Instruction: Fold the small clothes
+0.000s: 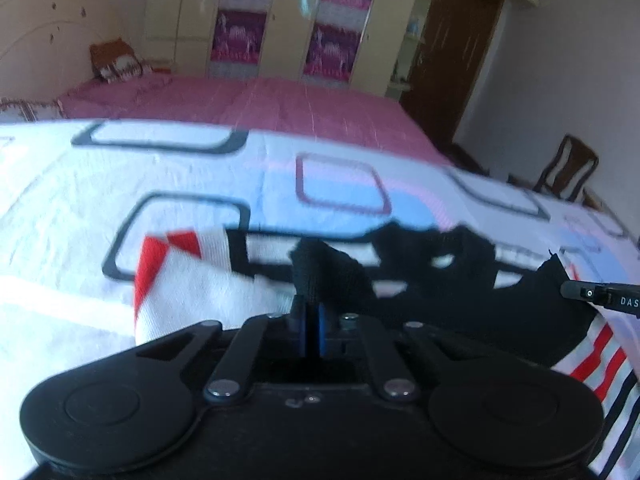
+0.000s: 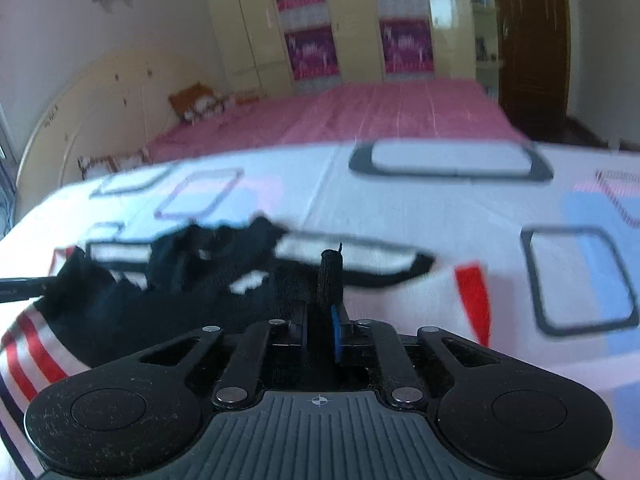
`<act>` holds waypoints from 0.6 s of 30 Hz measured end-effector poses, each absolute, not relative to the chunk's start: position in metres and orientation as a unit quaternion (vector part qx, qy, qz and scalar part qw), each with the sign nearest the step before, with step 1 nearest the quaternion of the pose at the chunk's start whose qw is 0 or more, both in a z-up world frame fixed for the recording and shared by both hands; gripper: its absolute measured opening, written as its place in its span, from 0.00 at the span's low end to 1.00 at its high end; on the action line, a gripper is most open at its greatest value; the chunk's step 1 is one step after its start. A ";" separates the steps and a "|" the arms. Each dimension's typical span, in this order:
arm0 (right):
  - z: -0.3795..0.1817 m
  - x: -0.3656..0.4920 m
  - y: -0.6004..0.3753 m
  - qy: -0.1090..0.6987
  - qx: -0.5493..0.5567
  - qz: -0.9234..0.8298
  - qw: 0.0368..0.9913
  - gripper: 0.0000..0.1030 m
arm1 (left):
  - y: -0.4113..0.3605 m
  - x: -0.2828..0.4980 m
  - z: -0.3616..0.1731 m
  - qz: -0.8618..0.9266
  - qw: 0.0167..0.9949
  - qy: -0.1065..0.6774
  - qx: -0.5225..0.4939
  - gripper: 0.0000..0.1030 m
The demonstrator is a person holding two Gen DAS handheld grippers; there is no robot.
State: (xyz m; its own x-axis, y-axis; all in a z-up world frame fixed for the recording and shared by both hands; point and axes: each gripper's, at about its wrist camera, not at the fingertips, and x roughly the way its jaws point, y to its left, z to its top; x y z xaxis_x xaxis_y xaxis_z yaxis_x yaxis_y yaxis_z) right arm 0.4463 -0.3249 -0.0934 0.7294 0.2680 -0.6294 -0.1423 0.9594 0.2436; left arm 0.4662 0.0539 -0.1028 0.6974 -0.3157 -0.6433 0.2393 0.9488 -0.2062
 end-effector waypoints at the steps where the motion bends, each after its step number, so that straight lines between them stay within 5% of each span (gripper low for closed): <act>1: -0.087 0.446 -0.325 0.340 0.090 0.110 0.930 0.10 | 0.055 0.465 -0.096 -0.150 0.924 0.346 -0.056 0.05; 7: -0.073 0.462 -0.328 0.315 0.097 0.088 0.940 0.10 | 0.056 0.480 -0.074 -0.133 0.942 0.305 -0.053 0.05; 10: -0.090 0.477 -0.338 0.337 0.120 0.058 0.932 0.01 | 0.055 0.497 -0.088 -0.112 0.940 0.317 -0.060 0.05; 18: -0.113 0.485 -0.344 0.366 0.135 0.048 0.919 0.01 | 0.041 0.506 -0.131 -0.090 0.931 0.354 -0.016 0.06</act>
State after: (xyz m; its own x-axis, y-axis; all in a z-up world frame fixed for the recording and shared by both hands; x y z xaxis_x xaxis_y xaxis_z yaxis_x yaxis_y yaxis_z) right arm 0.4849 -0.3443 -0.1127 0.7273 0.1869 -0.6603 0.0111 0.9588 0.2837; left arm 0.5061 0.0410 -0.1312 0.7332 -0.1788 -0.6561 0.1558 0.9833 -0.0939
